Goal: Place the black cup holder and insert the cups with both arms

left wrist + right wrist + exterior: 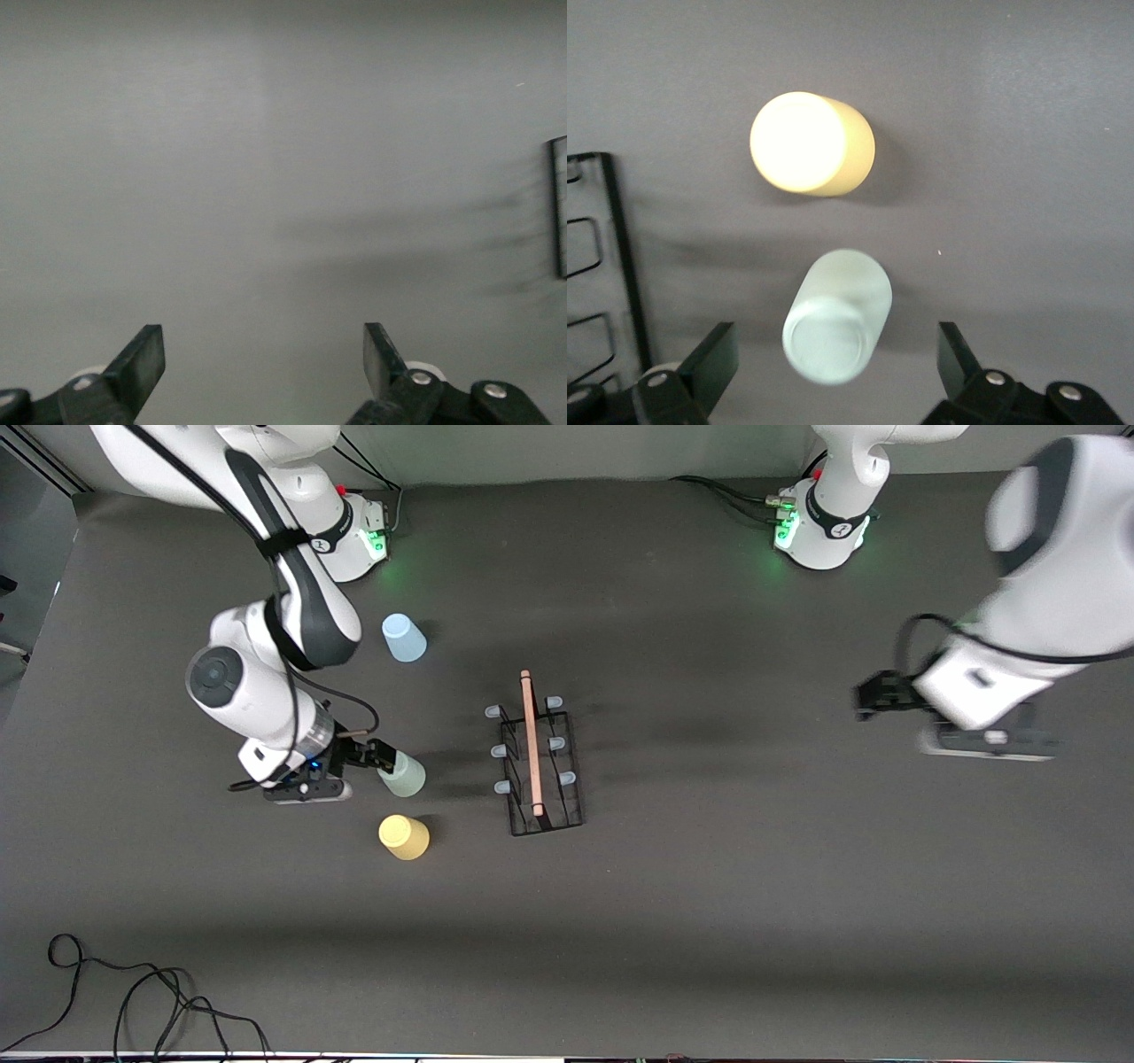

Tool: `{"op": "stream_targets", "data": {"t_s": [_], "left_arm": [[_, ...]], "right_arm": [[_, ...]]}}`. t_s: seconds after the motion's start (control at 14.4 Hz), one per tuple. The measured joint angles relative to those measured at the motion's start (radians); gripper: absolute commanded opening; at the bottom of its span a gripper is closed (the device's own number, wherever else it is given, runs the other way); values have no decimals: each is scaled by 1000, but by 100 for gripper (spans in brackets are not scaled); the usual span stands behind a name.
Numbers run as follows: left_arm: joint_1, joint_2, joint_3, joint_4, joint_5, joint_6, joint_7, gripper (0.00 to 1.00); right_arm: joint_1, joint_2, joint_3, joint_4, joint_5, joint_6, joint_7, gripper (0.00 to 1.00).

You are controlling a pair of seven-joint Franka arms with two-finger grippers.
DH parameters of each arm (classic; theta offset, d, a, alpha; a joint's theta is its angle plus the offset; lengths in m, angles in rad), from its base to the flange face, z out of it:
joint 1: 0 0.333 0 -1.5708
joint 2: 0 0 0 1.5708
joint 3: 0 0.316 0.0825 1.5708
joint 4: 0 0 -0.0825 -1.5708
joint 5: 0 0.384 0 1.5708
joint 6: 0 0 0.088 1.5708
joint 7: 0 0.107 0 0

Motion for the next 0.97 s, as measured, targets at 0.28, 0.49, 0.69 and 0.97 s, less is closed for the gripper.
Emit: {"op": "stream_targets", "data": {"t_s": [0.28, 0.49, 0.69, 0.97], "left_arm": [[79, -29, 16, 26, 0, -55, 78, 100], [79, -34, 33, 76, 0, -143, 78, 100], [66, -34, 40, 115, 0, -229, 79, 100], [10, -34, 86, 130, 12, -243, 79, 100]], "right_arm": [[10, 95, 0, -42, 0, 131, 2, 100], [21, 113, 1, -45, 1, 135, 27, 100], [40, 113, 1, -45, 1, 134, 45, 99], [40, 113, -2, -46, 2, 90, 47, 5]]}}
